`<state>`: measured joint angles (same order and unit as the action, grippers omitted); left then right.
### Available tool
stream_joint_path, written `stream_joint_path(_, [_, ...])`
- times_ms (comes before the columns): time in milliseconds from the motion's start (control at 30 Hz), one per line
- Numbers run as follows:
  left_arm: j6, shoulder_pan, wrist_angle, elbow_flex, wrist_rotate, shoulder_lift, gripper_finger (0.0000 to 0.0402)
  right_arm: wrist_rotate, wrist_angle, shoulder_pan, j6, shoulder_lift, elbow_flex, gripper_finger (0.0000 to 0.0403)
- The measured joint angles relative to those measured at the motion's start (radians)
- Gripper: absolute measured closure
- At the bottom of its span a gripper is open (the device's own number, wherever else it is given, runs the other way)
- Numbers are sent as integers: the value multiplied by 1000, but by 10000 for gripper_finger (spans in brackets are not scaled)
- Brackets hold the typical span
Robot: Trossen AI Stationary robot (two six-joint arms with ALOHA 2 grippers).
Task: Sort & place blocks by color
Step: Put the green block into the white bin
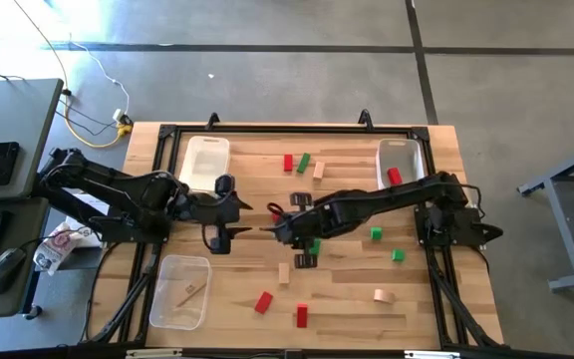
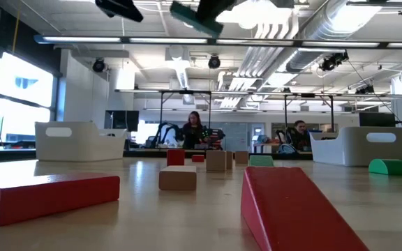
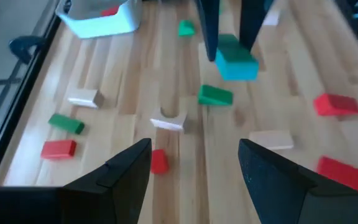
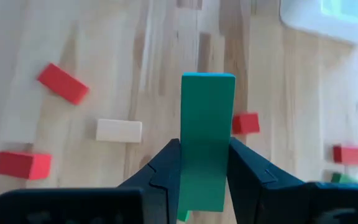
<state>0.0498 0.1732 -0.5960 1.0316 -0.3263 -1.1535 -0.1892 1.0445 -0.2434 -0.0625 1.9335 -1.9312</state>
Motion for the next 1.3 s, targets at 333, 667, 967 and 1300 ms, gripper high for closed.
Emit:
stream_joint_path(333, [-37, -10, 129, 0, 40, 29, 172, 3, 37, 21, 109, -1, -125, 321])
stream_joint_path(667, [-36, -9, 160, 0, 38, 4, 172, -17, -13, 30, 89, -1, -143, 321])
stream_joint_path(967, [-45, -9, 216, 0, 30, 5, 172, -21, -69, 43, 89, -1, -143, 321])
stream_joint_path(1300, [-53, -9, 264, 0, 14, 5, 172, -46, -85, 61, 89, -1, -143, 321])
